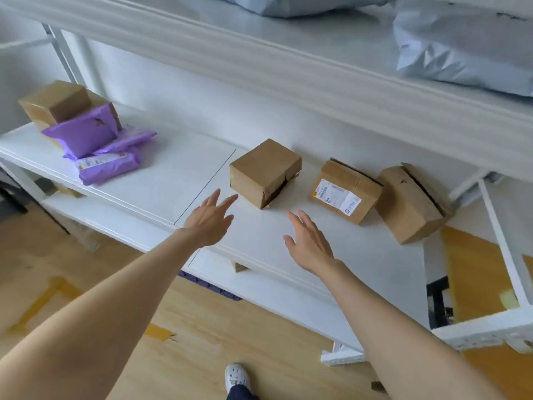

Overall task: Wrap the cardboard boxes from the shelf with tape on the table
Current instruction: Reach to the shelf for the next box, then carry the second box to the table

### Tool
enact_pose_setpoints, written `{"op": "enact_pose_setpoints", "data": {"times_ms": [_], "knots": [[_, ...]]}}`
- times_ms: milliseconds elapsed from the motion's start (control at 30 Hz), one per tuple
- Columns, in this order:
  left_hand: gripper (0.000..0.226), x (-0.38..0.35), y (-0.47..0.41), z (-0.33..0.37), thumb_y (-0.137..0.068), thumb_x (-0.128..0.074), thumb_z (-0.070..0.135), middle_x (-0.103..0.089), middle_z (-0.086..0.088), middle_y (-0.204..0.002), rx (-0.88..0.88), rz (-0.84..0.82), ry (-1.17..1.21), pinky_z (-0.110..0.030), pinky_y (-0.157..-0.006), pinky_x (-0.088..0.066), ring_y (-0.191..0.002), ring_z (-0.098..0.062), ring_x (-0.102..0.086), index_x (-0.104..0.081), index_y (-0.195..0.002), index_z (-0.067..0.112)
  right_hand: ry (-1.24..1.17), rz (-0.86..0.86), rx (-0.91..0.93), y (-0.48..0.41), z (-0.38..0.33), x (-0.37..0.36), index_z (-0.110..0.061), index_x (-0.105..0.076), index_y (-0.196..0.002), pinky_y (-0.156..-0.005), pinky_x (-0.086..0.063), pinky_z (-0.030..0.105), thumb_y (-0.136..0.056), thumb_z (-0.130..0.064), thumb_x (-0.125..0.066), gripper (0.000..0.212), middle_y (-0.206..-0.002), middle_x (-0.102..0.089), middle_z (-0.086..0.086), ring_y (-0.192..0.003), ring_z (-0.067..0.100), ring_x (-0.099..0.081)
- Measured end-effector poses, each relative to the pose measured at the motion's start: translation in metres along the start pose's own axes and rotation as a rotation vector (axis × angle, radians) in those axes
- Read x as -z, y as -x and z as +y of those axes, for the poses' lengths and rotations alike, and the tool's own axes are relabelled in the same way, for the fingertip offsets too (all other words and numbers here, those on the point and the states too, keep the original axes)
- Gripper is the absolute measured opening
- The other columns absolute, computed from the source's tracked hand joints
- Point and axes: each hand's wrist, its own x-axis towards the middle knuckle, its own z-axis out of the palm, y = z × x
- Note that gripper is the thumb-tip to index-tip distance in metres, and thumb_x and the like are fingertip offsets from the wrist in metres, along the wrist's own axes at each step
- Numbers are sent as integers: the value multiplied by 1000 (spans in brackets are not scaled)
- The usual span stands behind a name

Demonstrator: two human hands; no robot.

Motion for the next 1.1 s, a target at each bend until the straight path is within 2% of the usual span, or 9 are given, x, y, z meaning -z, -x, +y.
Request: {"op": "enact_pose_setpoints", "data": {"times_ms": [267,400,467,600,667,733,833,967,1100], "knots": [[53,-3,-97,-25,-99,-36,39,-9,-10,-158,73,-36,203,-46,-105,-33,-142,-31,-23,-14,-147,42,-359,-67,-136,-97,-17,-15,-29,-15,-151,-101,-31,29,-97,-38,-47,64,-155,-15,1,-136,21,-33],[59,-14,-133,-28,-97,-42,38,-19,-8,-155,74,-15,363,-42,-107,-31,-138,-27,-29,-13,-149,34,-626,-71,-353,-128,-21,-25,-13,2,-152,-108,-23,29,-95,-43,-52,84,-159,-12,4,-143,22,-21],[65,-19,-148,-27,-96,-44,39,-19,-1,-156,90,9,387,-42,-108,-31,-140,-25,-24,-11,-150,26,-745,-94,-476,-146,-20,-29,-7,-1,-151,-109,-24,33,-93,-49,-52,87,-157,-19,7,-141,25,-26],[73,-24,-174,-26,-96,-45,41,-18,-3,-157,230,7,604,-33,-101,-33,-142,-23,-21,-5,-151,15,-935,-100,-604,-172,-21,-32,-7,-31,-142,-107,-38,36,-92,-51,-52,70,-138,-39,0,-118,19,-42],[72,-26,-181,-28,-96,-45,41,-24,-6,-155,271,-16,655,-31,-94,-36,-138,-25,-30,-6,-151,14,-1016,-124,-640,-180,-21,-36,-13,-35,-142,-103,-42,35,-91,-51,-55,67,-141,-39,-2,-121,16,-42],[66,-29,-182,-31,-96,-45,40,-34,-6,-149,241,-14,607,-30,-92,-37,-131,-25,-39,-16,-149,15,-1092,-146,-652,-185,-22,-41,-17,-40,-139,-99,-45,36,-88,-50,-60,64,-138,-44,-5,-127,17,-44],[52,-34,-181,-33,-93,-50,39,-47,-5,-132,224,26,621,-31,-82,-41,-112,-23,-50,-37,-137,13,-1212,-105,-656,-191,-25,-47,-13,-51,-124,-93,-48,35,-89,-39,-63,45,-124,-58,0,-113,19,-57],[40,-38,-173,-27,-92,-55,37,-52,-5,-103,306,20,760,-28,-59,-38,-84,-21,-50,-36,-114,10,-1222,-95,-637,-187,-28,-49,-12,-55,-115,-91,-50,33,-91,-37,-62,35,-109,-63,2,-99,17,-61],[45,-44,-158,-30,-84,-66,38,-53,-6,-99,328,-4,889,-29,-62,-42,-83,-23,-53,-35,-102,10,-1223,-71,-643,-176,-28,-48,-14,-55,-117,-98,-48,38,-92,-36,-60,33,-117,-62,4,-107,20,-60]]}}
